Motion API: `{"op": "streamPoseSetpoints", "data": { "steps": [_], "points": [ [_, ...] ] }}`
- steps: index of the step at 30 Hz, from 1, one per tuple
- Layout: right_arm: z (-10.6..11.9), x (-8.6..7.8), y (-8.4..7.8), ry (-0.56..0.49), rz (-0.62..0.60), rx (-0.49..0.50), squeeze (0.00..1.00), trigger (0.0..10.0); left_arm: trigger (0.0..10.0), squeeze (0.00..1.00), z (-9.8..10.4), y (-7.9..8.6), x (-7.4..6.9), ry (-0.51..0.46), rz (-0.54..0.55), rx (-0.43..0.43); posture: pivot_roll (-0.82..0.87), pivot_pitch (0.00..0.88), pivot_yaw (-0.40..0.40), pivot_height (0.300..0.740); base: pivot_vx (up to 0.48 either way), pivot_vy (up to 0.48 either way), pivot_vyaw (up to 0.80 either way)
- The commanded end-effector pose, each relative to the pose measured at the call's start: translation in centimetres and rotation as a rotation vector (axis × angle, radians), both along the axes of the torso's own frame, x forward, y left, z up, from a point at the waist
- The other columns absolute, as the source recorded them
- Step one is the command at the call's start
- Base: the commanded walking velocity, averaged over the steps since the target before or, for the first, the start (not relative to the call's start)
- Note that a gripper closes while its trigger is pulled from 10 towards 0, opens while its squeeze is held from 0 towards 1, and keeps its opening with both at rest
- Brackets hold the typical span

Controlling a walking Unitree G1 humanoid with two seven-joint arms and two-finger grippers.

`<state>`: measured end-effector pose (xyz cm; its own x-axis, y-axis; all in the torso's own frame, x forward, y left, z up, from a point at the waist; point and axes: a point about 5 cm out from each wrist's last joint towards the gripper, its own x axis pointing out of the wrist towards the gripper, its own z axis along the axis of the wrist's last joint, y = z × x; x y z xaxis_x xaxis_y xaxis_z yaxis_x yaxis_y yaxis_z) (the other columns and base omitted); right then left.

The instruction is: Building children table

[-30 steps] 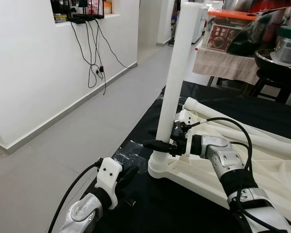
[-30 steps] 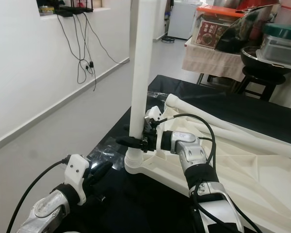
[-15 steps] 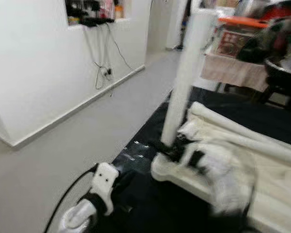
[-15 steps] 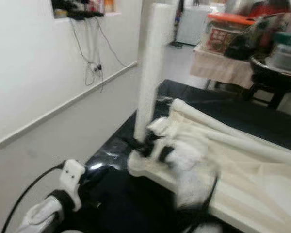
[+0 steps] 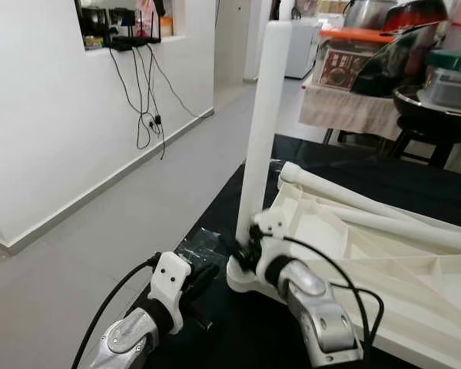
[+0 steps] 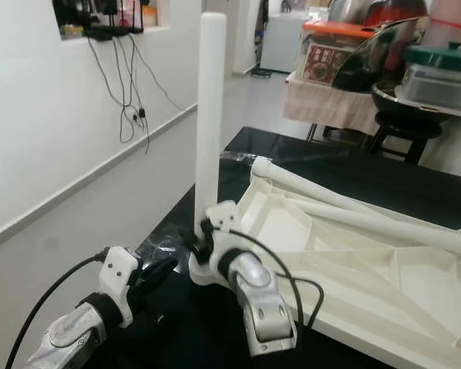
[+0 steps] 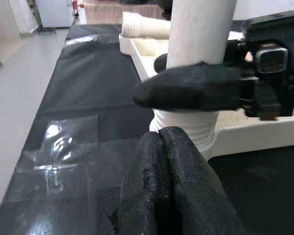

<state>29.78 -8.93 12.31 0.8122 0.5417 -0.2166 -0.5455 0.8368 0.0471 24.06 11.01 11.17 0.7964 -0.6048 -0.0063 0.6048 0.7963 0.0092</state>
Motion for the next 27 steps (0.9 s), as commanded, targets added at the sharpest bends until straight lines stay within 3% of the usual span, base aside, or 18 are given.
{"op": "streamPoseSetpoints", "data": {
  "steps": [1, 2, 3, 4, 5, 11, 13, 14, 15, 16, 17, 21, 27],
  "points": [
    [1.2, 0.7, 0.2, -0.038, 0.06, 0.042, 1.0, 10.0, 10.0, 0.0, -0.1, -0.3, 0.1, -0.001, -0.001, -0.003, 0.04, 0.0, -0.082, 0.74, 0.0, 0.0, 0.0],
    [2.2, 1.3, -0.2, -0.08, 0.167, 0.071, 1.0, 10.0, 10.0, 0.0, -0.2, -0.5, 0.3, 0.0, -0.002, -0.004, 0.04, 0.0, -0.082, 0.74, 0.0, 0.0, 0.0],
    [2.2, 1.3, -0.2, -0.08, 0.167, 0.071, 1.0, 10.0, 10.0, 0.0, -0.2, -0.5, 0.3, 0.0, -0.002, -0.004, 0.04, 0.0, -0.082, 0.74, 0.0, 0.0, 0.0],
    [3.0, 1.8, -0.8, -0.109, 0.294, 0.1, 0.63, 10.0, 10.0, 0.0, -0.2, -0.6, 0.5, -0.001, -0.005, -0.003, 0.04, 0.0, -0.083, 0.74, 0.0, 0.0, 0.0],
    [3.7, 2.5, -1.6, -0.14, 0.387, 0.102, 0.0, 10.0, 10.0, 0.0, -0.2, -0.7, 0.6, -0.001, -0.007, -0.003, 0.04, 0.0, -0.086, 0.74, 0.0, 0.0, 0.0],
    [3.6, 3.4, -3.1, -0.088, 0.614, 0.113, 0.0, 10.0, 10.0, 0.0, -0.3, -1.0, 0.9, -0.003, -0.013, 0.0, 0.05, 0.0, -0.092, 0.74, 0.0, 0.0, 0.0],
    [3.4, 3.9, -3.3, -0.068, 0.627, 0.104, 0.0, 10.0, 10.0, 0.0, -0.4, -1.1, 1.0, -0.004, -0.013, 0.003, 0.05, 0.0, -0.095, 0.74, 0.0, 0.0, 0.0],
    [3.6, 4.6, -3.4, -0.057, 0.622, 0.112, 0.0, 8.5, 10.0, 0.0, -0.4, -1.1, 1.1, -0.006, -0.012, 0.005, 0.06, 0.0, -0.099, 0.74, 0.0, 0.0, 0.0],
    [3.9, 5.1, -3.4, -0.06, 0.618, 0.125, 0.0, 4.5, 10.0, 0.0, -0.4, -1.2, 1.1, -0.008, -0.011, 0.006, 0.06, 0.0, -0.099, 0.74, 0.0, 0.0, 0.0],
    [3.9, 5.1, -3.4, -0.06, 0.618, 0.125, 0.0, 4.5, 10.0, 0.0, -0.4, -1.2, 1.1, -0.008, -0.011, 0.006, 0.06, 0.0, -0.099, 0.74, 0.0, 0.0, 0.0],
    [4.3, 5.4, -3.4, -0.063, 0.623, 0.154, 0.0, 0.0, 10.0, 0.0, -0.4, -1.2, 1.1, -0.009, -0.01, 0.007, 0.07, 0.0, -0.103, 0.74, 0.0, 0.0, 0.0],
    [5.0, 5.9, -3.5, -0.086, 0.68, 0.195, 0.0, 0.0, 10.0, 0.0, -0.4, -1.2, 1.2, -0.014, -0.008, 0.006, 0.07, 0.0, -0.103, 0.74, 0.0, 0.0, 0.0],
    [4.5, 5.7, -4.3, -0.107, 0.633, 0.18, 0.0, 0.0, 10.0, 0.0, -0.4, -1.1, 1.1, -0.014, -0.008, 0.004, 0.05, 0.0, -0.09, 0.74, 0.0, 0.0, 0.0]
  ]
}}
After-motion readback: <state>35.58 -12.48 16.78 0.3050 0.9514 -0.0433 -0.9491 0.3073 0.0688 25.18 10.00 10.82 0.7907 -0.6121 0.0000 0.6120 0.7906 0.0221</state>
